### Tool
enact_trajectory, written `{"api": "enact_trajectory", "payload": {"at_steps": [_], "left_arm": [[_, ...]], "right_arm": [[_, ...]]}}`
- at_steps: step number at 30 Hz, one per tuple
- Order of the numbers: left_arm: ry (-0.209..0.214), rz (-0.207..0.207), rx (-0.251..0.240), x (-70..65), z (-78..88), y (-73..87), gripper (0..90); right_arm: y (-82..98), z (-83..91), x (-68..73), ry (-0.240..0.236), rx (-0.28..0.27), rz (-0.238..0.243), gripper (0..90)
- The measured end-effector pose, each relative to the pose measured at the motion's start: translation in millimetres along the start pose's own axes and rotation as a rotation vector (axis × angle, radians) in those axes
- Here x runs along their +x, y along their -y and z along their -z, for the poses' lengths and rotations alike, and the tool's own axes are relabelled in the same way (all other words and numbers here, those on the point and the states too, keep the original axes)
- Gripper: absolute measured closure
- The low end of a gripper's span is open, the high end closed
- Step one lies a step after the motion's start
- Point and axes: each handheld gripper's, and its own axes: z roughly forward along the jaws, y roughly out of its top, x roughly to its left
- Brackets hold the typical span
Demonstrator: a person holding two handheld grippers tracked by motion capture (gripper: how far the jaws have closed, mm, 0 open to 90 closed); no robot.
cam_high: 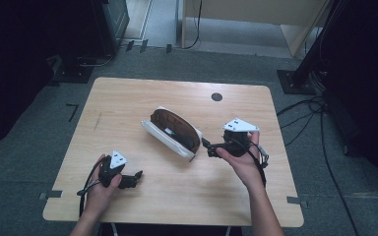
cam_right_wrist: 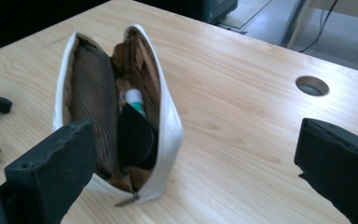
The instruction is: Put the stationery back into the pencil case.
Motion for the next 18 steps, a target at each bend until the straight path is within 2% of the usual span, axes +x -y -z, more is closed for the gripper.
{"api": "enact_trajectory", "payload": {"at_steps": [12, 18], "left_arm": [[0.001, -0.001, 0.001, 0.0, 0.1, 0.0, 9.7], [0.0, -0.001, 0.002, 0.0, 0.1, 0.0, 9.7]], "right_arm": [[35.9, 18.3, -18.7, 0.062, 0.013, -0.05, 0.0], [56.1, 27.2, -26.6, 0.087, 0.038, -0.07, 0.0]]}}
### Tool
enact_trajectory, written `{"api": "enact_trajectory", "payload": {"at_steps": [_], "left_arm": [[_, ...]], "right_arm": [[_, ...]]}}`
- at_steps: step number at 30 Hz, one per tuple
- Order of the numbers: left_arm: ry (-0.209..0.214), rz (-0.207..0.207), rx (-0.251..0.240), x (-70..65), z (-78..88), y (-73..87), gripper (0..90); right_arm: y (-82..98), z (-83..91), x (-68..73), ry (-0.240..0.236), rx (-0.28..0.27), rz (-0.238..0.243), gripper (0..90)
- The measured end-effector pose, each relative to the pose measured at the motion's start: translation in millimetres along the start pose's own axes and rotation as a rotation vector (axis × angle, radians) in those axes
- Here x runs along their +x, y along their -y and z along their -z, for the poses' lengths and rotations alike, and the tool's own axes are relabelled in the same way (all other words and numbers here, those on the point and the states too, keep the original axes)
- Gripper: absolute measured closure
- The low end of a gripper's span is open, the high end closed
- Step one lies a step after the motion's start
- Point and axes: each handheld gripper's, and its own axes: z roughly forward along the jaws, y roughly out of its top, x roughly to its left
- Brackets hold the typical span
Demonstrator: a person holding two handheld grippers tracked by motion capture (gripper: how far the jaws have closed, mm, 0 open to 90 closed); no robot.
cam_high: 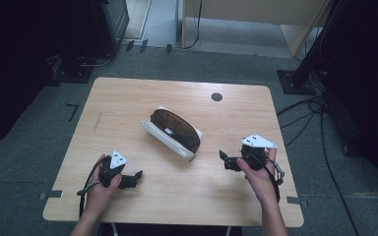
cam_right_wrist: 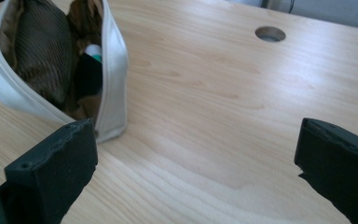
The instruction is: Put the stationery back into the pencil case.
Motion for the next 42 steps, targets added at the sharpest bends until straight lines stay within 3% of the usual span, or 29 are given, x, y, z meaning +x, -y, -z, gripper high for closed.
{"api": "enact_trajectory", "payload": {"at_steps": [13, 31, 42], "left_arm": [[0.0, -0.002, 0.001, 0.1, 0.1, 0.0, 9.7], [0.0, -0.001, 0.001, 0.1, 0.1, 0.0, 9.6], [0.0, -0.001, 0.0, 0.0, 0.0, 0.0, 9.6]], "right_arm": [[43.6, 9.5, -19.0, 0.048, 0.054, -0.071, 0.0], [82.5, 12.4, -31.2, 0.144, 0.136, -0.075, 0.0], [97.0, 5.4, -31.3, 0.165, 0.182, -0.066, 0.0]]}}
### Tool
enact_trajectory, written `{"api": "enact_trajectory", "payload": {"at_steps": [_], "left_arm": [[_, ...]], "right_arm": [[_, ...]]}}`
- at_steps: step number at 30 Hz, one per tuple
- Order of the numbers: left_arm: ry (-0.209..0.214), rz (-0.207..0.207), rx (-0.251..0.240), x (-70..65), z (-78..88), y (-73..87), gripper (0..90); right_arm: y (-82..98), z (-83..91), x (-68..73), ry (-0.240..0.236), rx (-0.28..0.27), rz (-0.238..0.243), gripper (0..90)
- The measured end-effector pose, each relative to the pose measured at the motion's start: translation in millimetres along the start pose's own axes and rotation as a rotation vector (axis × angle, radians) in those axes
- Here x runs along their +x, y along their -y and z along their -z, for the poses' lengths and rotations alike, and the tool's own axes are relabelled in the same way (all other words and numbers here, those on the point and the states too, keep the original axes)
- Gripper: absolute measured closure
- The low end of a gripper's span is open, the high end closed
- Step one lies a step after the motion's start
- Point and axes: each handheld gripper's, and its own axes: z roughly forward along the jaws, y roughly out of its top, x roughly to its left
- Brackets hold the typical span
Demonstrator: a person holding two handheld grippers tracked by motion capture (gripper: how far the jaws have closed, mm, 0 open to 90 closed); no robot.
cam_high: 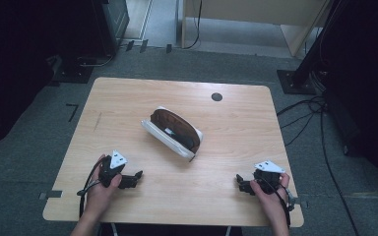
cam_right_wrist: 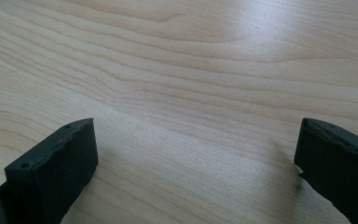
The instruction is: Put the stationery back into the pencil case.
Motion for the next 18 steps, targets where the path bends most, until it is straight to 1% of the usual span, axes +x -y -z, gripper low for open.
{"api": "enact_trajectory", "payload": {"at_steps": [5, 18], "left_arm": [[0.0, 0.0, 0.0, 0.0, 0.0, 0.0, 9.6], [0.001, 0.001, -0.001, 0.0, -0.2, -0.1, 9.6]], "right_arm": [[-1.4, -1.9, -0.8, -0.011, 0.004, -0.011, 0.0], [-1.5, -2.3, -1.1, -0.014, 0.004, -0.007, 0.0]]}}
